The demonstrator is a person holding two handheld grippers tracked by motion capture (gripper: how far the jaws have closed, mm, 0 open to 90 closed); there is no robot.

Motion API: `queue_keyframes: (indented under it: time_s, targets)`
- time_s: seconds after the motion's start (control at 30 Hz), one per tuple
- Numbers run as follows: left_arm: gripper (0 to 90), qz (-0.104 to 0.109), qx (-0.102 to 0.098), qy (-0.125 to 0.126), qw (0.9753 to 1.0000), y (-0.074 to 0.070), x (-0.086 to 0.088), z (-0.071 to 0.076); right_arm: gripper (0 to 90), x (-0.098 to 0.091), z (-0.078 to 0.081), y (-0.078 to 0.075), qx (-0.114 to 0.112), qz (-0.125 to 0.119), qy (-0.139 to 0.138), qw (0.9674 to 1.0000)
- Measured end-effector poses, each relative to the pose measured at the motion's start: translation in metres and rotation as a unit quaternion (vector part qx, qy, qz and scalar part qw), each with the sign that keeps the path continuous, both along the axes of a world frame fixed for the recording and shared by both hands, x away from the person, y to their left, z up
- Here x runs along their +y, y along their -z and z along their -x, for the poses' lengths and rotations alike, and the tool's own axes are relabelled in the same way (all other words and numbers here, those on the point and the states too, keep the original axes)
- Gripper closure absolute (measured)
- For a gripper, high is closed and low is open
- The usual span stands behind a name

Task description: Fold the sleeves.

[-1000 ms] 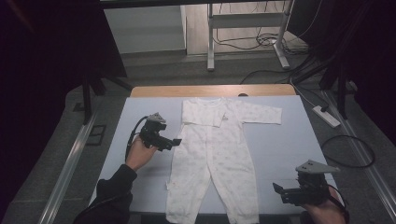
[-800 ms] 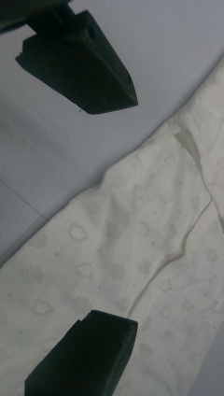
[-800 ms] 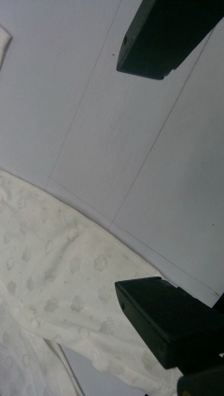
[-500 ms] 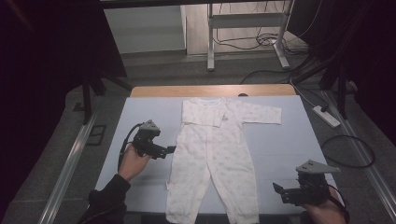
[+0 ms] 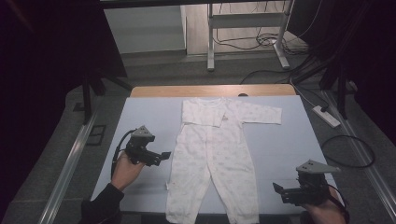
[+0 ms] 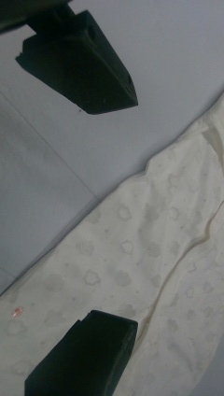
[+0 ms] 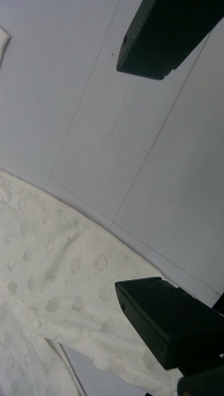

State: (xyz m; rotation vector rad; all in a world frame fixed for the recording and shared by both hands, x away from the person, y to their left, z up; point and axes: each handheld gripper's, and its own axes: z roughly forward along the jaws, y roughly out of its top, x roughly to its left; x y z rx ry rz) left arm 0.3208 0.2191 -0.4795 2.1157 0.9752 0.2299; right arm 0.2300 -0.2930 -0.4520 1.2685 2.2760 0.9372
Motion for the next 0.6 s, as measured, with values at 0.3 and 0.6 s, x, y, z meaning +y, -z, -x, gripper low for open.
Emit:
queue_keyframes:
  time_s: [0.3, 0.6]
  targets:
    - [0.0, 0.018, 0.006, -0.011, 0.9998, 0.001, 0.011, 0.021, 0.0, 0.0, 0.0, 0.0, 0.001, 0.0, 0.0, 1.0]
    - [0.0, 0.03, 0.004, -0.025, 0.9992, 0.0, 0.023, 0.043, 0.0, 0.0, 0.0, 0.0, 0.001, 0.001, 0.001, 1.0]
